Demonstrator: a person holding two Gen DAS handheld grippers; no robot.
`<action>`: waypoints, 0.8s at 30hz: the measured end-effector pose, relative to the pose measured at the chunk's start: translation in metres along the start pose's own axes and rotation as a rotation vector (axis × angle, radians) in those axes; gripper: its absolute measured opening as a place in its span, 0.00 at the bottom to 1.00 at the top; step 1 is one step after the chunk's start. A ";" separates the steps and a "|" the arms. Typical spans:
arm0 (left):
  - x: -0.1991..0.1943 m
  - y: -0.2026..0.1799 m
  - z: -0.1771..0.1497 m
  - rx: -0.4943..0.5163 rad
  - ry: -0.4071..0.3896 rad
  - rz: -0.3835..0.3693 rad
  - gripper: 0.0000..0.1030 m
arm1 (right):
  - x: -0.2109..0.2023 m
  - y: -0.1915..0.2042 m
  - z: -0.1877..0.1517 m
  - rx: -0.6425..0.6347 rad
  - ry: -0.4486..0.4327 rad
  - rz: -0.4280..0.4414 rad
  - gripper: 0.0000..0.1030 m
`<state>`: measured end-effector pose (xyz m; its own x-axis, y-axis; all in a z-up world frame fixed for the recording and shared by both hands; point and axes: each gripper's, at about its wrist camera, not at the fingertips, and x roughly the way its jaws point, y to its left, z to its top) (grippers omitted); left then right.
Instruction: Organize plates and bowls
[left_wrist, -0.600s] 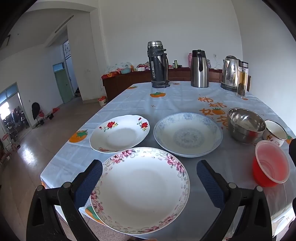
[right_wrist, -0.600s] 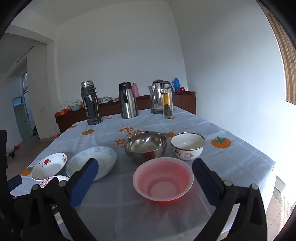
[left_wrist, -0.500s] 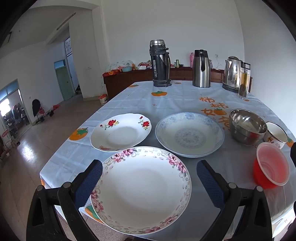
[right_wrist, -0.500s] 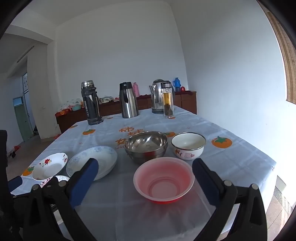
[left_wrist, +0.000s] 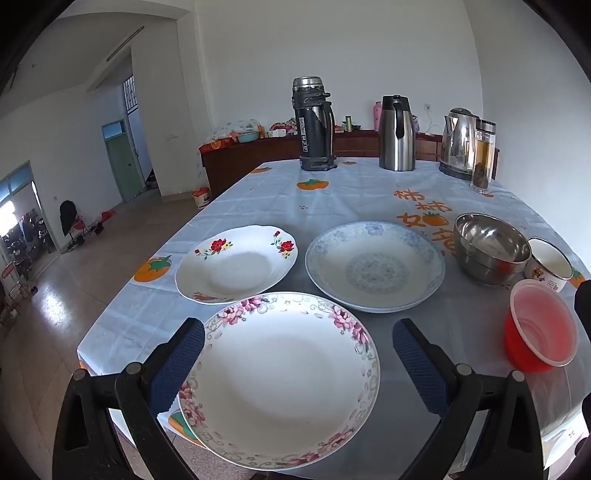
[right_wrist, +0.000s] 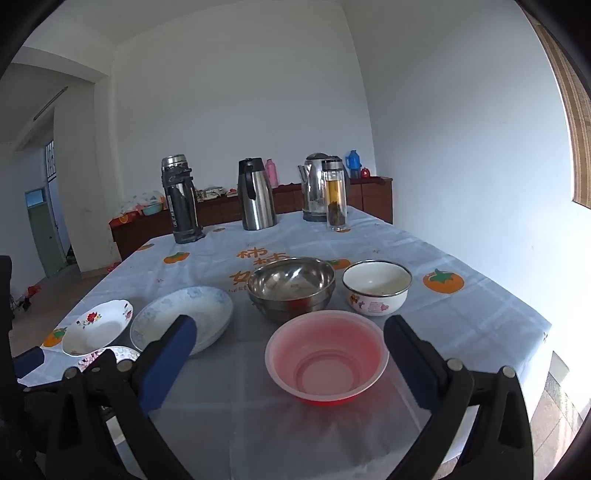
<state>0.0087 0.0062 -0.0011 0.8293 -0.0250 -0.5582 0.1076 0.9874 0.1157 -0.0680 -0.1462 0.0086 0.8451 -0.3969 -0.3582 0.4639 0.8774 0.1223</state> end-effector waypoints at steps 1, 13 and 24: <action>-0.001 -0.002 0.000 0.002 -0.002 0.002 1.00 | 0.001 -0.001 0.000 0.000 0.001 -0.002 1.00; -0.003 -0.005 0.000 0.008 -0.007 -0.015 1.00 | 0.002 -0.003 -0.001 0.000 0.001 -0.002 1.00; -0.004 -0.008 -0.001 0.012 -0.006 -0.035 1.00 | 0.000 -0.001 -0.001 0.002 -0.001 -0.007 1.00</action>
<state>0.0036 -0.0012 -0.0007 0.8280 -0.0602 -0.5575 0.1430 0.9840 0.1062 -0.0690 -0.1471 0.0073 0.8423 -0.4033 -0.3577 0.4701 0.8742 0.1214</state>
